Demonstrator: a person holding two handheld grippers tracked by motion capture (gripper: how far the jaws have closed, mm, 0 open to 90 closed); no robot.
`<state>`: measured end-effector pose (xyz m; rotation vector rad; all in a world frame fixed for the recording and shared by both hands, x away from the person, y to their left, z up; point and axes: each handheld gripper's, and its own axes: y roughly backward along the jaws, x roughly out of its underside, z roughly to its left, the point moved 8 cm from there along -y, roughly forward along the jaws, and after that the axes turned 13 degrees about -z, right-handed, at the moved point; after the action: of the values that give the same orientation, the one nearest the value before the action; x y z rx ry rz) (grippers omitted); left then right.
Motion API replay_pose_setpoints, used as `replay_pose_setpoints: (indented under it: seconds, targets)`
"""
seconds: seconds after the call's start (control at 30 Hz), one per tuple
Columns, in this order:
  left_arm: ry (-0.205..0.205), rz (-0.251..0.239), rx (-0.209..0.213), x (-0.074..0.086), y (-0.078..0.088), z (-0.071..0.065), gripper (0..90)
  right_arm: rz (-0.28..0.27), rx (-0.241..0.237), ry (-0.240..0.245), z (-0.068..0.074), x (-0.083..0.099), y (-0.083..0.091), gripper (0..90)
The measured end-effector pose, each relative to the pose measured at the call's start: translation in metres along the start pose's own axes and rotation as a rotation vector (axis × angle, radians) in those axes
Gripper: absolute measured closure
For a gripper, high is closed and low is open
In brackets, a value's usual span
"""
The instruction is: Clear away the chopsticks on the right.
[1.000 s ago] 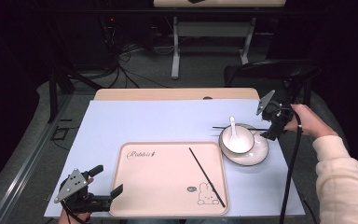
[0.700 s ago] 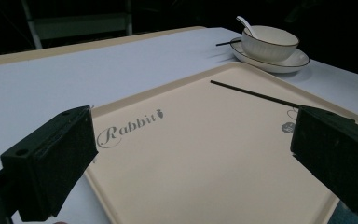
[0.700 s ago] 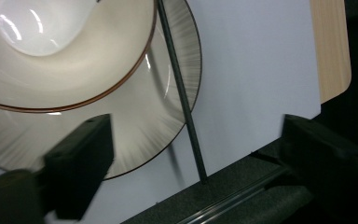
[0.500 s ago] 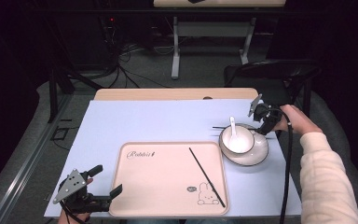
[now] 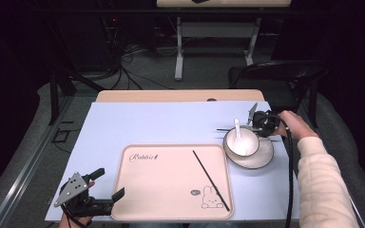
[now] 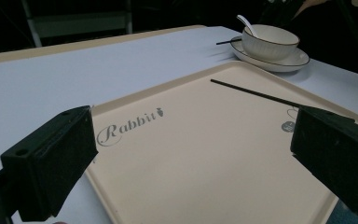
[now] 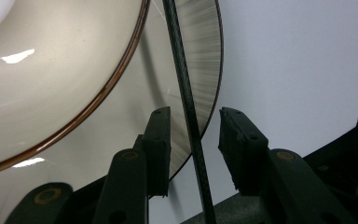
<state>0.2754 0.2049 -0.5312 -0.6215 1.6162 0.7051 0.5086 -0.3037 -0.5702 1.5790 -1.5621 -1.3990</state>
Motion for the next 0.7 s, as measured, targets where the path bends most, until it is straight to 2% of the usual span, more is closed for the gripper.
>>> replay_pose_setpoints:
  seconds: [0.03,0.13,0.23,0.27,0.43,0.5,0.6,0.63,0.67,0.7]
  targets:
    - [0.0,0.0,0.0,0.0,0.0,-0.0001,0.1,0.012,0.012,0.017,-0.0023,0.0001,-0.0007,65.3]
    - [0.001,0.001,0.001,0.0001,0.0002,-0.0005,0.1,0.007,-0.013,0.008,-0.0004,-0.0008,-0.0046,68.5]
    - [0.002,0.001,0.0,0.0002,0.0003,-0.0003,0.0,0.016,-0.015,0.018,0.0,-0.0004,-0.0077,71.1]
    - [0.002,0.001,0.0,0.0002,0.0003,-0.0003,0.1,-0.001,-0.004,0.005,-0.0004,-0.0016,-0.0079,76.1]
    - [0.0,0.003,0.0,0.0002,0.0006,-0.0003,0.0,0.001,-0.002,0.005,0.0009,-0.0018,-0.0082,84.0]
    - [0.0,0.003,0.0,0.0002,0.0006,-0.0003,0.1,-0.002,-0.005,0.011,0.0011,-0.0019,-0.0083,84.3]
    - [-0.001,0.004,0.0,0.0003,0.0006,-0.0002,0.1,0.006,-0.001,-0.003,0.0016,-0.0014,-0.0073,85.3]
    - [-0.001,0.004,-0.001,0.0003,0.0007,-0.0002,0.1,0.013,0.008,-0.02,0.0016,-0.0007,-0.006,85.4]
    - [0.0,0.004,-0.001,0.0003,0.0008,-0.0003,0.1,-0.003,0.021,-0.018,-0.0028,-0.002,-0.0032,85.6]
    - [0.0,0.004,-0.001,0.0003,0.0007,-0.0004,0.1,-0.007,0.035,-0.046,-0.0028,-0.0023,0.0009,85.6]
